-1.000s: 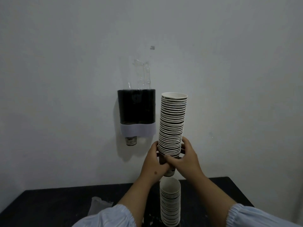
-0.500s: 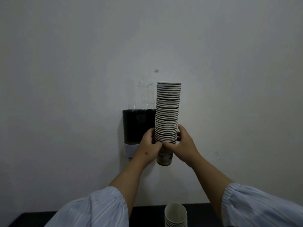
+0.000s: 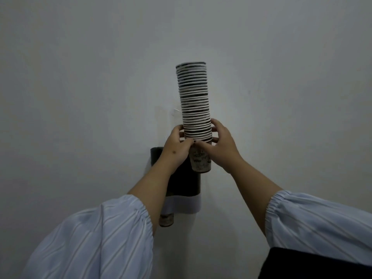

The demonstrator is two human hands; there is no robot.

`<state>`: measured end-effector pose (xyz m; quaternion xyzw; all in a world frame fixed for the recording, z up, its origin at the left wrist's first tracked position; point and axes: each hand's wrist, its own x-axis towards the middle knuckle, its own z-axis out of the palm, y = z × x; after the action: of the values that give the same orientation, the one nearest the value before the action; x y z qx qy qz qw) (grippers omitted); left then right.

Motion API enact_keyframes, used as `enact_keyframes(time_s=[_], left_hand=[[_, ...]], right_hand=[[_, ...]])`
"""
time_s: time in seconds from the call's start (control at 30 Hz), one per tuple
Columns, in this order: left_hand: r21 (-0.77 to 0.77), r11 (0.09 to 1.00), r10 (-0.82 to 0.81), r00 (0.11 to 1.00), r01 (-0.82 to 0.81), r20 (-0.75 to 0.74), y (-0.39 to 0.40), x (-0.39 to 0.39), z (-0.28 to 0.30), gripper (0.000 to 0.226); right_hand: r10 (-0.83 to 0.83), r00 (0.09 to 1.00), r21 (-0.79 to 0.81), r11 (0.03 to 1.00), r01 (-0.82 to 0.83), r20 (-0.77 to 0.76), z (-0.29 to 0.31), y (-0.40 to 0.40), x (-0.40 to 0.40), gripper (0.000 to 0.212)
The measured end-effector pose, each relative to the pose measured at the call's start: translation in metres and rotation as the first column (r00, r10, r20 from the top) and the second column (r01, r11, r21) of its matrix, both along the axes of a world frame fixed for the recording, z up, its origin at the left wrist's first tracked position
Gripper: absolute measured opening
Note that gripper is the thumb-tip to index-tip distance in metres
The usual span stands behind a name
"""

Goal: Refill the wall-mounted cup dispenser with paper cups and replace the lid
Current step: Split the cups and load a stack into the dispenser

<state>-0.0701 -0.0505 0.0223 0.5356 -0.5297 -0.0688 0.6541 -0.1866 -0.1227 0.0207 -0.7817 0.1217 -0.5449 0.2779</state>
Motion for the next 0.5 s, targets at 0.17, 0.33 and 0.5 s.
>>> enact_keyframes(time_s=[0.17,0.33,0.5], left_hand=[[-0.069,0.997,0.041,0.999,-0.039,0.024,-0.015,0.018,0.024,0.040],[-0.108,0.991,0.089,0.994,-0.081,0.070,-0.028,0.035,0.042,0.041],[-0.116,0.987,0.120,0.985,-0.106,0.120,-0.046,0.049,0.041,0.043]], right_hand=[[0.034,0.998,-0.051,0.998,-0.031,0.051,0.024,-0.012,0.020,0.061],[0.042,0.992,-0.047,0.998,-0.037,0.119,0.038,-0.026,0.041,0.061],[0.059,0.988,-0.025,0.998,-0.056,0.142,0.033,-0.045,0.058,0.061]])
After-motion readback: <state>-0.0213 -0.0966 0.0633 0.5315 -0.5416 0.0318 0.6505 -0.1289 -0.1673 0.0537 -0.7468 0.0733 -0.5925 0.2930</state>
